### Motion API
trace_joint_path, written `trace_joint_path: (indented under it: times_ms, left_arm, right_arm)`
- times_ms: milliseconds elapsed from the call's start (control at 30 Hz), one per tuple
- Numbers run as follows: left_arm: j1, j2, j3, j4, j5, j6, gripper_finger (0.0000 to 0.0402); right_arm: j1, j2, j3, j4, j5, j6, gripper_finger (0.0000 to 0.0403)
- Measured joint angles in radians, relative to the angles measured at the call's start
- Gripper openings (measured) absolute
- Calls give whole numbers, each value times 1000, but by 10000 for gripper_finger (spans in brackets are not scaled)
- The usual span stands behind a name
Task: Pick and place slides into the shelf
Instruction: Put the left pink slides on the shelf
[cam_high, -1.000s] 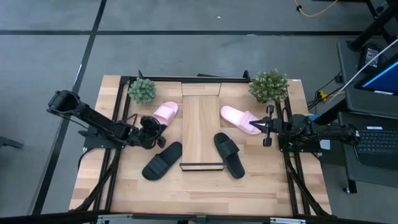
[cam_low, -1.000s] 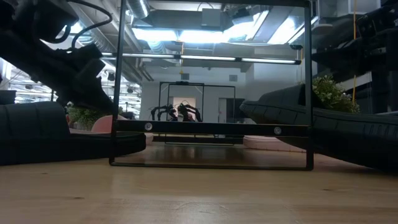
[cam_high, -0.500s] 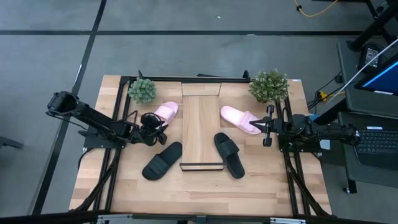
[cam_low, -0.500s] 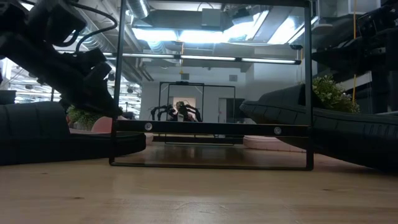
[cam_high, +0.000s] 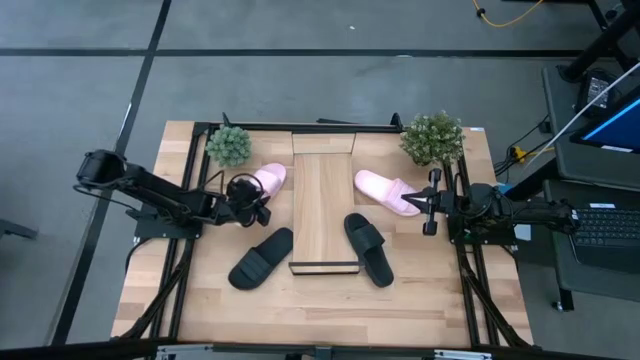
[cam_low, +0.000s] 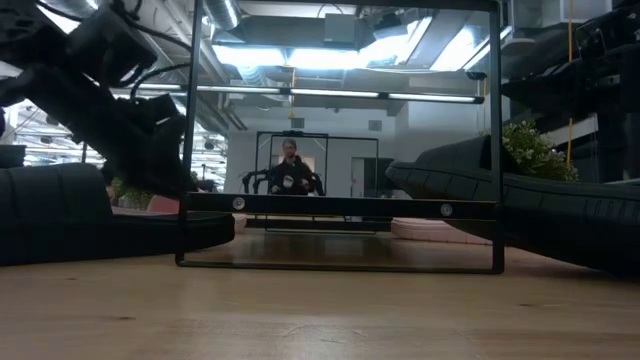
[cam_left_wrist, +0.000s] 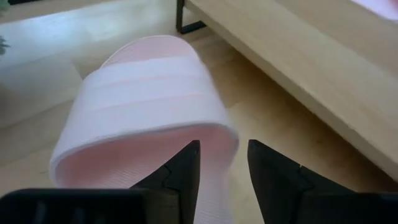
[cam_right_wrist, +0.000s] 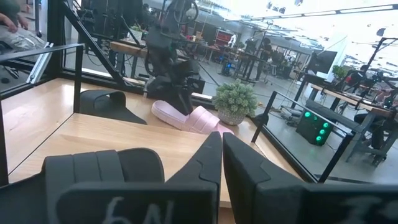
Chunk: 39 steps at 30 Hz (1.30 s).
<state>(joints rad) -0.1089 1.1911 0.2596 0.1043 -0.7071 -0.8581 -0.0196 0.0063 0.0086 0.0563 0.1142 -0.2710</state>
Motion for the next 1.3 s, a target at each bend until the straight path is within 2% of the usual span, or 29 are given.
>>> trace_joint_path:
  times_ms: [467,733,900,1033,1233,1300]
  left_arm:
    - [59,156,0,177,41,1,126]
    - [71,164,0,198,35,4,126]
    - [70,164,0,209,-20,9,123]
    - [70,164,0,211,-33,44,96]
    - [70,164,0,211,-32,56,14]
    - [70,164,0,211,-33,58,12]
  right_arm:
    - [0,0,0,6,0,0,19]
    - [0,0,0,6,0,-1,19]
    - [0,0,0,6,0,-3,19]
    - [0,0,0,6,0,-3,19]
    - [0,0,0,6,0,-3,19]
    - [0,0,0,6,0,-4,19]
